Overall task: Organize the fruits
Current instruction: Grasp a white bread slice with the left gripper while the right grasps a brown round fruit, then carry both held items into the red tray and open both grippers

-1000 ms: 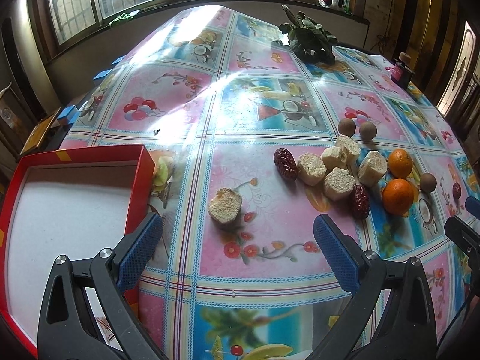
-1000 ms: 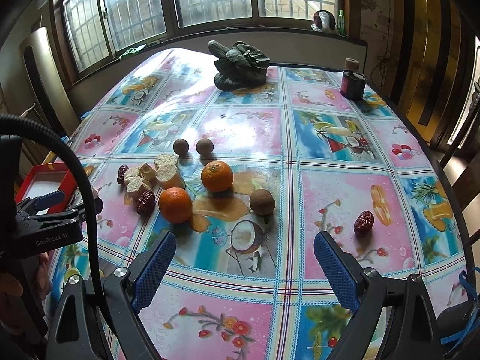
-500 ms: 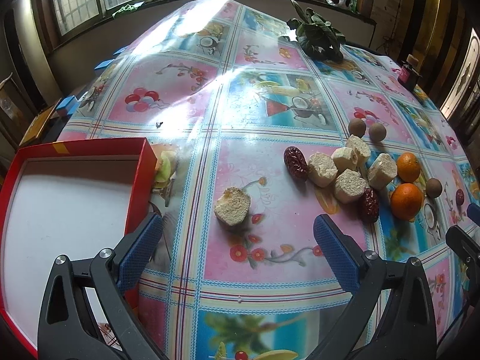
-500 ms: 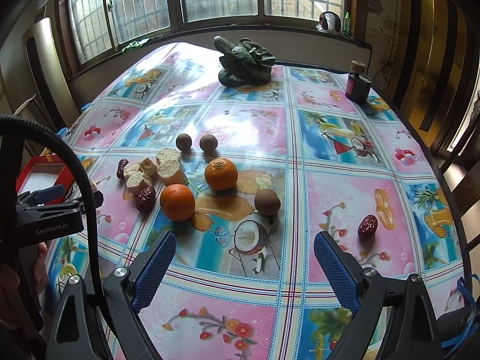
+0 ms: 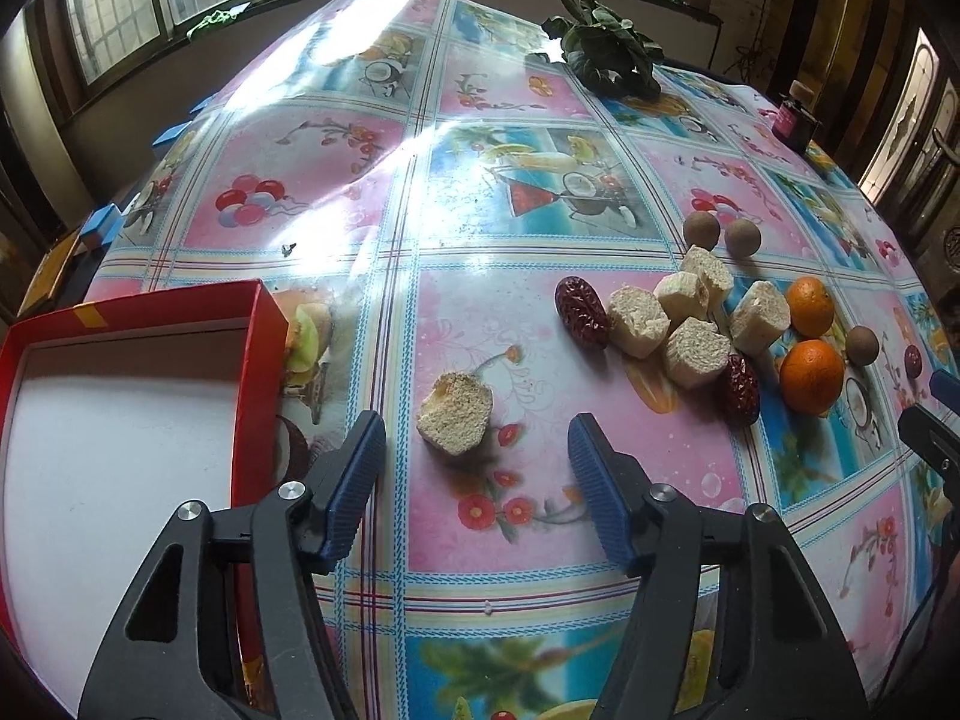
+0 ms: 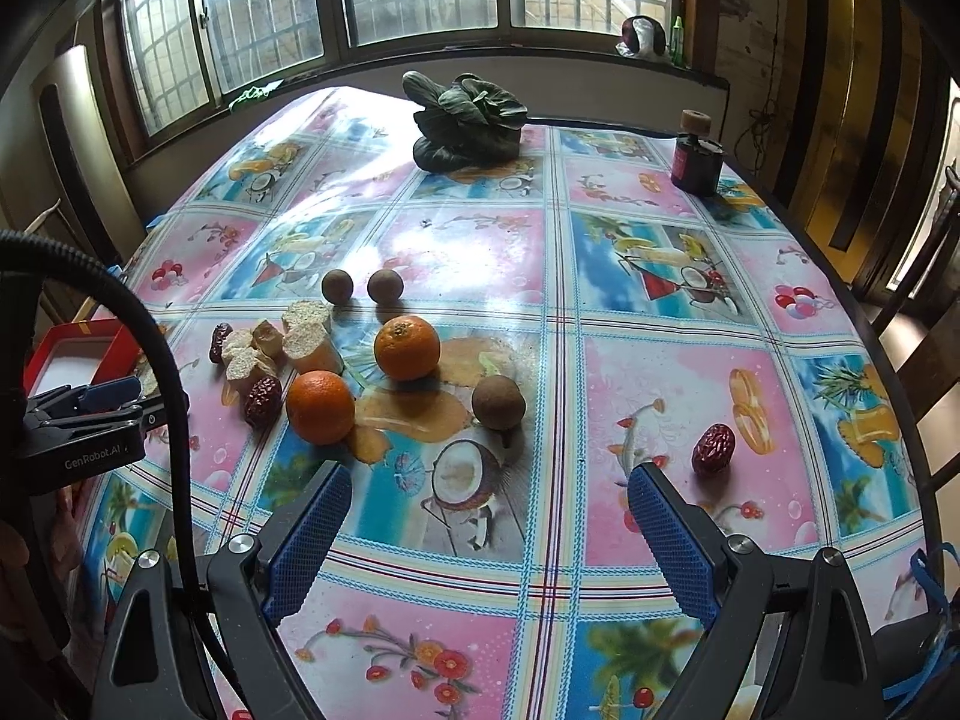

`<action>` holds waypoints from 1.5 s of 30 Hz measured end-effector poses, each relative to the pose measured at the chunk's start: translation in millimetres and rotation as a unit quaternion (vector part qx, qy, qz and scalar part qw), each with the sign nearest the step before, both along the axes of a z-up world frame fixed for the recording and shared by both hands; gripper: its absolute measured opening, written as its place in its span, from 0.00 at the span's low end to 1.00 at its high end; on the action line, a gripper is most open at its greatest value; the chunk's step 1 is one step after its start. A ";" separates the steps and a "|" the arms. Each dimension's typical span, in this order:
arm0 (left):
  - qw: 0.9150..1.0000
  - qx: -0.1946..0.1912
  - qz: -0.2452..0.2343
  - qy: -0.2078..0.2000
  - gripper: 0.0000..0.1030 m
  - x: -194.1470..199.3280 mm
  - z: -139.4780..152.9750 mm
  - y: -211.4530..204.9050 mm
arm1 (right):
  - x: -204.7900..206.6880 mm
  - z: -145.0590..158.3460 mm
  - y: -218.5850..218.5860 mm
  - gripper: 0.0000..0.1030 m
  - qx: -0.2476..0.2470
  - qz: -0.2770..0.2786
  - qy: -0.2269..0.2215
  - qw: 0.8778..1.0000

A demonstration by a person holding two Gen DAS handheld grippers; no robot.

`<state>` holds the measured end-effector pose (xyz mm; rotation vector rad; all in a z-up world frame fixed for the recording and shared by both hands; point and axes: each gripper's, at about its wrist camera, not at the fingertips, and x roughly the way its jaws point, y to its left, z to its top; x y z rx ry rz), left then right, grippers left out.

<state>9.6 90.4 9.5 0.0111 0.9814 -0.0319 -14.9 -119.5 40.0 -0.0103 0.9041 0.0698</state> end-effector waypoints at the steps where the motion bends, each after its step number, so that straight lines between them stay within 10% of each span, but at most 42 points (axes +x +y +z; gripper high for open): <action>1: 1.000 -0.001 -0.002 -0.002 0.51 0.6 0.5 0.0 | 0.7 0.0 -1.8 0.87 0.003 -0.001 0.000 1.000; 4: 1.000 -0.004 -0.006 -0.003 0.23 2.8 2.6 1.2 | 5.1 -1.6 -8.4 0.83 0.011 -0.004 0.006 1.000; 17: 1.000 -0.012 -0.026 -0.008 0.23 -7.2 11.5 -7.7 | 22.5 -10.2 -27.2 0.68 0.026 -0.013 0.022 0.999; 26: 0.999 -0.019 -0.031 -0.003 0.23 -13.7 15.0 -13.7 | 51.6 -25.0 -4.6 0.22 -0.018 0.008 0.039 0.999; 45: 0.999 -0.017 0.018 -0.027 0.23 -60.2 55.2 35.5 | 0.3 15.5 62.5 0.22 0.064 0.109 0.012 0.992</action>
